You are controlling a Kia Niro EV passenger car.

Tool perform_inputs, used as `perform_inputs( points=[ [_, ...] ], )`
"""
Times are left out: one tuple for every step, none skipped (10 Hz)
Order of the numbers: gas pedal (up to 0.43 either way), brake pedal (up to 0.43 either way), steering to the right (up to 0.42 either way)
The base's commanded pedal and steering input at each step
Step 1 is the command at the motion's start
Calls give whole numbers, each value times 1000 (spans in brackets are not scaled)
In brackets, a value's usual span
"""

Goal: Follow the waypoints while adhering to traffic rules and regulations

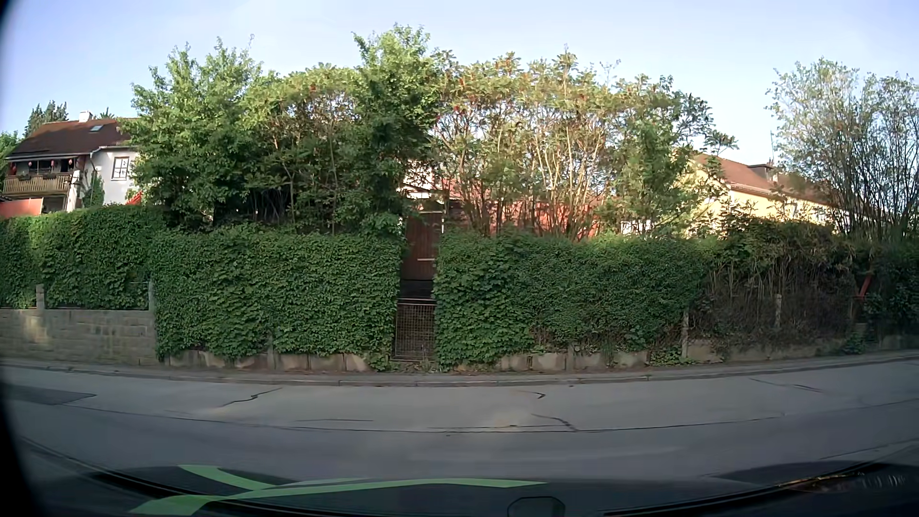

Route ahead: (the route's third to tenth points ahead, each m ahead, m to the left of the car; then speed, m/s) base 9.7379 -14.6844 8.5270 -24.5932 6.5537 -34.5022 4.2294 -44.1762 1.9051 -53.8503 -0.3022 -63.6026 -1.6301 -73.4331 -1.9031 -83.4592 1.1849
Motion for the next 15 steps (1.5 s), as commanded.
perform_inputs(
  points=[
    [0,43,235],
    [0,67,236],
    [0,0,236],
    [0,0,236],
    [0,0,236],
    [0,0,236],
    [0,0,237],
    [0,0,241],
    [0,0,245],
    [0,0,249],
    [0,0,250],
    [0,0,250],
    [8,0,251],
    [39,0,253],
    [39,0,255]
  ],
)
